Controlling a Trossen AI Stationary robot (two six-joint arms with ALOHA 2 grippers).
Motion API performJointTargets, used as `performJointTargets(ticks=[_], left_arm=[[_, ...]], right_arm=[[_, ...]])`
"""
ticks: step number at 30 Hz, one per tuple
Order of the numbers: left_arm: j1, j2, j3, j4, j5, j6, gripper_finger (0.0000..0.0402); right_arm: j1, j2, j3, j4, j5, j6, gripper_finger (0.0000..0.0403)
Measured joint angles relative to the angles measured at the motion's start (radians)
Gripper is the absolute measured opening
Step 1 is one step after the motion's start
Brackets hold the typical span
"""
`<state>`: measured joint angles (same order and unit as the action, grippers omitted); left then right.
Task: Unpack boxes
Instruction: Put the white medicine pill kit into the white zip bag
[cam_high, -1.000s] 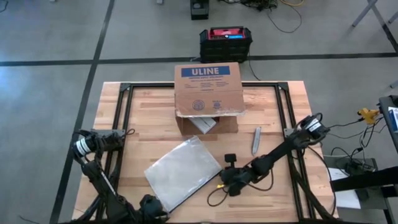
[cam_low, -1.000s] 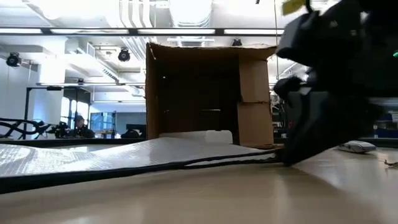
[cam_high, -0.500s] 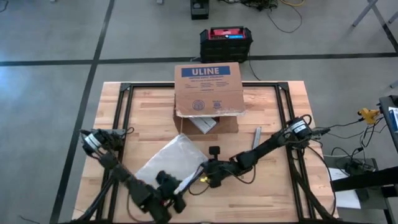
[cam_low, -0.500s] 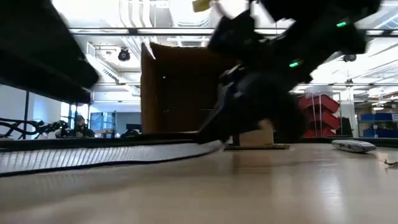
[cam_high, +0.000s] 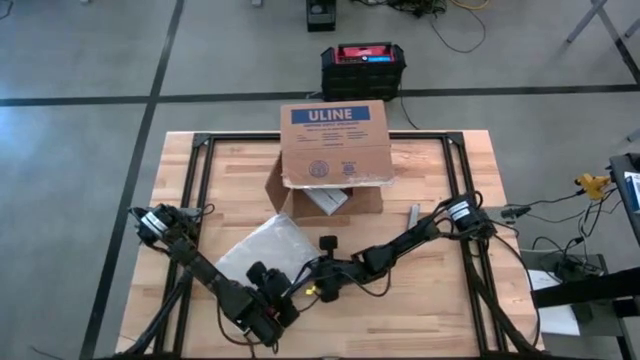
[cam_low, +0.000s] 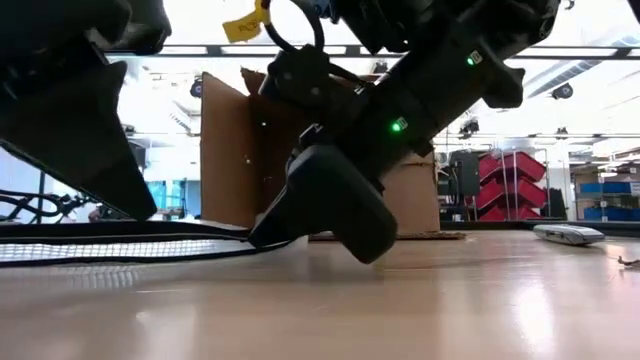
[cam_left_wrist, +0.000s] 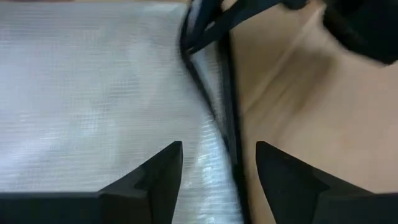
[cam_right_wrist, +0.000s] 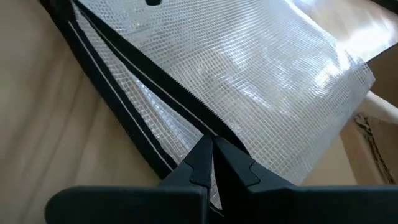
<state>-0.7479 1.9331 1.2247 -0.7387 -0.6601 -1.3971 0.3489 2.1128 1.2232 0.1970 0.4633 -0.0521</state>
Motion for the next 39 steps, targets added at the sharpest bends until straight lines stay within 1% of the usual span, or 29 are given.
performJointTargets(ticks=[10, 15, 19, 22, 24, 26, 28, 31, 32, 36, 39], left_arm=[[-0.002, 0.0, -0.004, -0.002, 0.02, 0.072, 0.0185], [-0.002, 0.016, -0.031, 0.031, 0.022, 0.072, 0.0182], [-0.002, 0.04, -0.068, 0.098, 0.036, 0.07, 0.0181], [-0.002, 0.041, -0.08, 0.102, 0.051, 0.025, 0.0172], [-0.002, 0.04, -0.078, 0.098, 0.053, 0.011, 0.0156], [-0.002, 0.037, -0.074, 0.09, 0.06, 0.016, 0.013], [-0.002, 0.035, -0.068, 0.085, 0.07, 0.025, 0.0092], [-0.002, 0.034, -0.059, 0.048, 0.076, 0.013, 0.0023], [-0.002, 0.034, -0.058, 0.032, 0.077, -0.005, 0.0012], [-0.001, 0.034, -0.027, -0.076, 0.083, -0.077, 0.0002], [-0.001, 0.032, 0.049, -0.191, 0.084, -0.105, 0.0001]], right_arm=[[0.002, -0.005, 0.0, -0.008, -0.021, 0.015, 0.0], [0.009, -0.007, 0.0, -0.008, -0.021, 0.015, 0.0], [0.022, -0.009, 0.0, -0.008, -0.019, 0.008, 0.0], [0.032, -0.013, 0.0, -0.009, -0.018, 0.004, 0.0], [0.037, -0.014, 0.0, -0.01, -0.018, 0.002, 0.0], [0.04, -0.017, 0.0, -0.015, -0.018, 0.001, 0.0], [0.045, -0.022, 0.0, -0.018, -0.018, -0.001, 0.0], [0.053, -0.034, 0.0, -0.025, -0.017, -0.007, 0.0], [0.058, -0.041, 0.0, -0.03, -0.017, -0.013, 0.0], [0.084, -0.086, 0.0, -0.038, -0.016, -0.036, 0.0], [0.103, -0.132, 0.0, -0.073, 0.031, -0.046, 0.0]])
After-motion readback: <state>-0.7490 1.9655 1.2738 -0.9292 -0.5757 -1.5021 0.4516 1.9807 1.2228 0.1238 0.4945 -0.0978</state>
